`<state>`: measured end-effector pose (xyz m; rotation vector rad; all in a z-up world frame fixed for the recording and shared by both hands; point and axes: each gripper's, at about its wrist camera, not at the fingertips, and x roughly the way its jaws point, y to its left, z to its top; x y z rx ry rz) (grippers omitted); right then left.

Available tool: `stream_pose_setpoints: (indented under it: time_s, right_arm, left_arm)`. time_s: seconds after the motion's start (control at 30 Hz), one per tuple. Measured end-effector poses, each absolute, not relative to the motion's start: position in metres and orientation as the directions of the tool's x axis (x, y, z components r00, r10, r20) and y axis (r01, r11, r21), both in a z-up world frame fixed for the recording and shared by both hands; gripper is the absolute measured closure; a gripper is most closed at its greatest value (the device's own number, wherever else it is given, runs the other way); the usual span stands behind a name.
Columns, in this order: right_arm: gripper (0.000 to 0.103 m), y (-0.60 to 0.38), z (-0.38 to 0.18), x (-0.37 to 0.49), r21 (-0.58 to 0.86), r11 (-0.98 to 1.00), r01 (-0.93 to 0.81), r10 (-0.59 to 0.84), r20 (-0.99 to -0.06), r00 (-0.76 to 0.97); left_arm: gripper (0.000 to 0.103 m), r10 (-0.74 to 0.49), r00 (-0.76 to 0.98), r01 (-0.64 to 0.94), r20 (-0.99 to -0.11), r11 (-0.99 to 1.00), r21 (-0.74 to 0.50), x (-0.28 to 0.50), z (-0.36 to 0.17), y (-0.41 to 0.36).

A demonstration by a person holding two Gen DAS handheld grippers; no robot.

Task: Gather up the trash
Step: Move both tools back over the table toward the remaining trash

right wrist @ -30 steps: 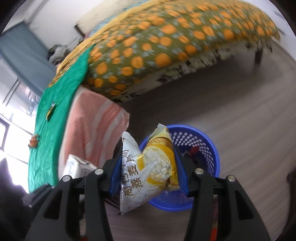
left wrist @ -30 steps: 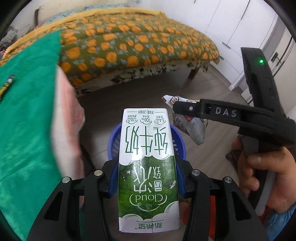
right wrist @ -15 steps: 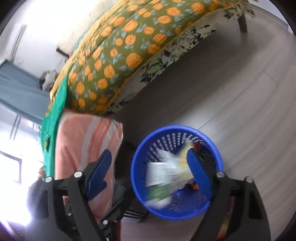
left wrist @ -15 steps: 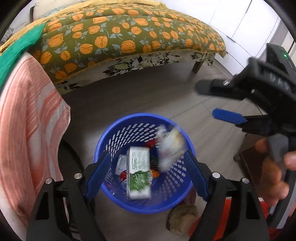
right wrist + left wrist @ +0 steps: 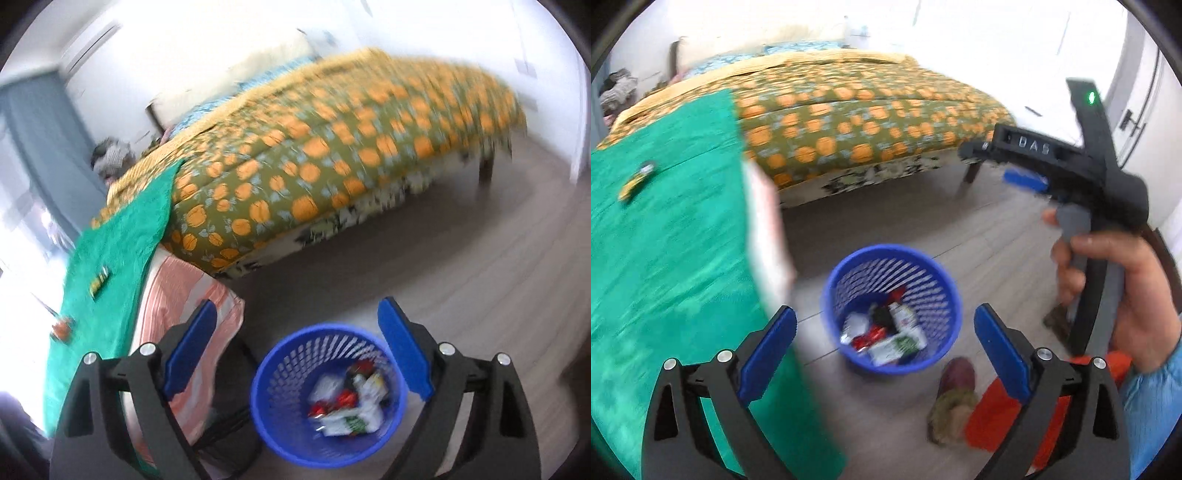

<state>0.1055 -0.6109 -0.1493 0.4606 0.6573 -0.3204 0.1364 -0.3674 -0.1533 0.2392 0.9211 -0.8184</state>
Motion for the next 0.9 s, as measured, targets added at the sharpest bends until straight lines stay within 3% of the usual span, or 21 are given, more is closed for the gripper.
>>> stream_pose_setpoints:
  time_s: [0.13, 0.5, 0.77, 0.9]
  right_arm:
    - [0.015, -0.546, -0.13, 0.117, 0.148, 0.933, 0.327, -0.177, -0.603, 0.778]
    - [0.011, -0.403, -0.135, 0.153, 0.038, 0.993, 0.114, -0.068, -0.603, 0.795]
    - [0.011, -0.35, -0.149, 0.18, -0.089, 0.993, 0.076, -0.115, -0.63, 0.768]
    - [0.011, -0.338, -0.151, 0.193, -0.059, 0.997, 0.053, -0.079, -0.651, 0.755]
  left_arm:
    - [0.007, -0.454, 0.408, 0.648, -0.793, 0.756, -0.099, 0.141, -0.152, -0.312]
    - [0.007, -0.229, 0.593, 0.357, -0.772, 0.934, -0.003, 0.191, -0.142, -0.168]
    - [0.007, -0.158, 0.597, 0.242, -0.787, 0.97, -0.011, 0.213, -0.15, -0.115]
    - [0.007, -0.13, 0.594, 0.204, -0.794, 0.979, -0.007, 0.221, -0.155, -0.098]
